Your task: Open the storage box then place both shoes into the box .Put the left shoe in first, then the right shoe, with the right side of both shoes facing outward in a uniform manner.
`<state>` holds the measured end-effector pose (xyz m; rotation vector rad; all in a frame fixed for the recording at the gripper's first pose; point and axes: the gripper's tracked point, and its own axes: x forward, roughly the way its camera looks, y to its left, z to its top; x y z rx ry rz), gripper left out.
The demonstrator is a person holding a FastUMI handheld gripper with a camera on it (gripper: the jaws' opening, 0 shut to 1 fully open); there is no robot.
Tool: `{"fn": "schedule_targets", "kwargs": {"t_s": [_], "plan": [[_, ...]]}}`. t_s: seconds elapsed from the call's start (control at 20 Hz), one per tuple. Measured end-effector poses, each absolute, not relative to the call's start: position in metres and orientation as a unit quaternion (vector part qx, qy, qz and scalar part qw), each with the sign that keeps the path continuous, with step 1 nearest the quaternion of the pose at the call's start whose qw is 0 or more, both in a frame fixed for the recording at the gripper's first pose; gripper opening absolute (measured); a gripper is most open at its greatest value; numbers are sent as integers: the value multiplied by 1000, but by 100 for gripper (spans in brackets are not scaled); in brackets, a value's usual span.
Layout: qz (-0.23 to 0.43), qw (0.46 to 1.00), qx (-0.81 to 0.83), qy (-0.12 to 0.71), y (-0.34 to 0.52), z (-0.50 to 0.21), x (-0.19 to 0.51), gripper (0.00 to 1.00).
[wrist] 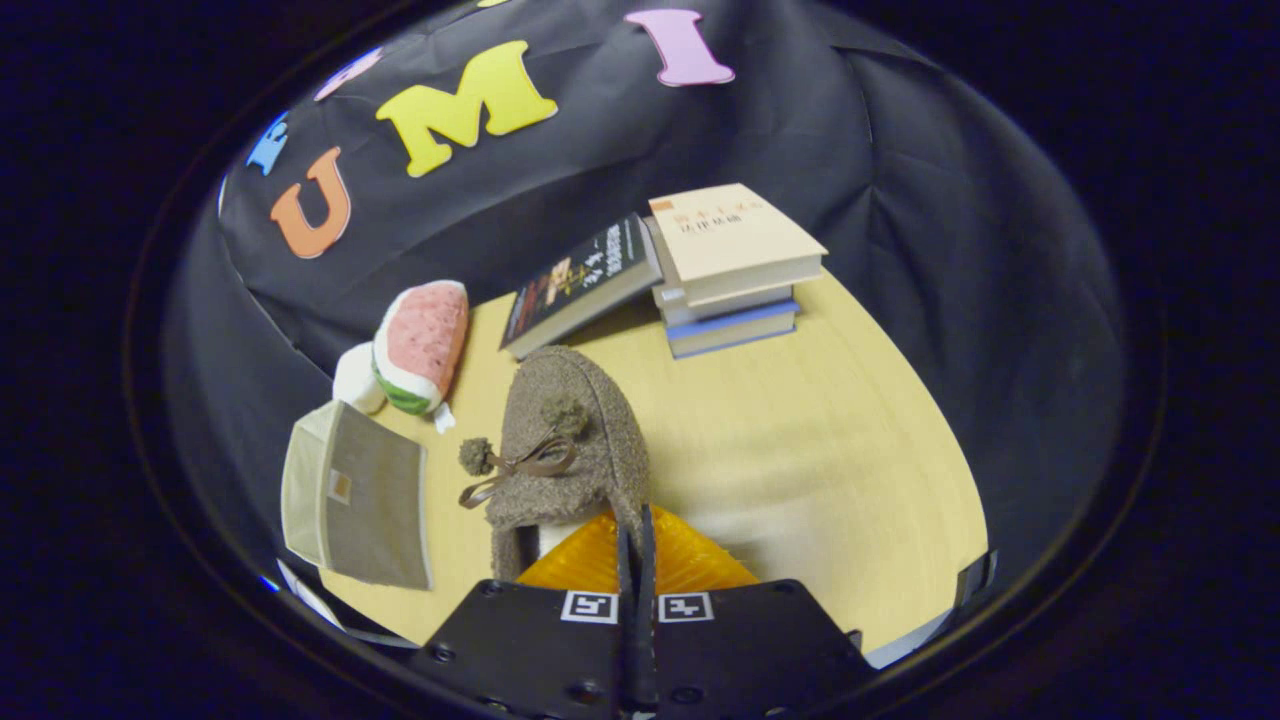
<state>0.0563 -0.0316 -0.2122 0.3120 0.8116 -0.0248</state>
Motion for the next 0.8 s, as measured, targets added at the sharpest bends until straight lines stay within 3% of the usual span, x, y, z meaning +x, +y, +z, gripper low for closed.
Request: {"fn": "schedule_targets", "kwargs": {"t_s": [0.4, 0.8], "plan": [[22, 925, 152, 348, 161, -116, 63, 0], [30, 907, 135, 398, 329, -164, 71, 0]]}}
